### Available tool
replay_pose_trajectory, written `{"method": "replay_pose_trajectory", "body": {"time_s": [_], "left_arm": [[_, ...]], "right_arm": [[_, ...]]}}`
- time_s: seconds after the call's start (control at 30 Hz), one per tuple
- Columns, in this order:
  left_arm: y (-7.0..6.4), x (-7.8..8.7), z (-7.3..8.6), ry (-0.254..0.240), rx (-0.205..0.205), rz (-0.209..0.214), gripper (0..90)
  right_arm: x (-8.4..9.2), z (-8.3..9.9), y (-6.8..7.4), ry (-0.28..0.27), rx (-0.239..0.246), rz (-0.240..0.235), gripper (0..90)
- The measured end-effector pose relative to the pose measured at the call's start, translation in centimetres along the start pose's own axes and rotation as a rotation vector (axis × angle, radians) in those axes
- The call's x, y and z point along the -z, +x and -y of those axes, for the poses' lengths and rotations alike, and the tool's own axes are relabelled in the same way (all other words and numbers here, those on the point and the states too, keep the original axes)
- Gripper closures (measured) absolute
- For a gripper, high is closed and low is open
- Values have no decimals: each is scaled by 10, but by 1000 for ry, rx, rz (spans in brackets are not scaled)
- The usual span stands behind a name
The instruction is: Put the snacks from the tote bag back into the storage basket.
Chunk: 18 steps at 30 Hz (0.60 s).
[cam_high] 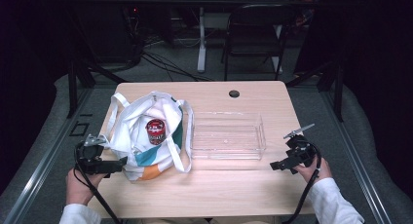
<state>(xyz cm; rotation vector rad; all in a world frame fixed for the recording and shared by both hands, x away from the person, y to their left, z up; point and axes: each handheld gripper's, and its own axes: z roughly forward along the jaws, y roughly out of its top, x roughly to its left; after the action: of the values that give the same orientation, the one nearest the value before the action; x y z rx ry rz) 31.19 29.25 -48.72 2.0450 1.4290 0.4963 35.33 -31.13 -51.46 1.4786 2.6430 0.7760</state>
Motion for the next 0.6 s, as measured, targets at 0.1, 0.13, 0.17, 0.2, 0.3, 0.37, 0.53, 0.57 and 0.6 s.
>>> {"method": "replay_pose_trajectory", "body": {"time_s": [0.1,0.13,0.17,0.2,0.3,0.37,0.53,0.57,0.6], "left_arm": [[-5,0,-8,-9,-25,-3,11],[-5,0,-10,-12,-34,-2,12],[-6,1,-13,-15,-38,-1,12],[-7,1,-16,-21,-40,-1,11],[-7,2,-23,-35,-38,7,10],[-7,2,-28,-43,-38,11,8],[-10,4,-38,-43,-48,15,9],[-11,3,-41,-50,-50,12,9],[-11,3,-44,-48,-47,20,9]], "right_arm": [[0,2,-1,-4,-1,7,36],[1,2,-1,0,-1,9,36],[1,2,-1,-1,-2,11,36],[1,2,-1,-1,-3,11,36],[1,2,0,0,-4,11,37],[2,2,0,3,-1,13,37],[2,2,1,0,-1,21,37],[2,2,1,0,-1,21,37],[2,2,1,0,0,14,38]]}}
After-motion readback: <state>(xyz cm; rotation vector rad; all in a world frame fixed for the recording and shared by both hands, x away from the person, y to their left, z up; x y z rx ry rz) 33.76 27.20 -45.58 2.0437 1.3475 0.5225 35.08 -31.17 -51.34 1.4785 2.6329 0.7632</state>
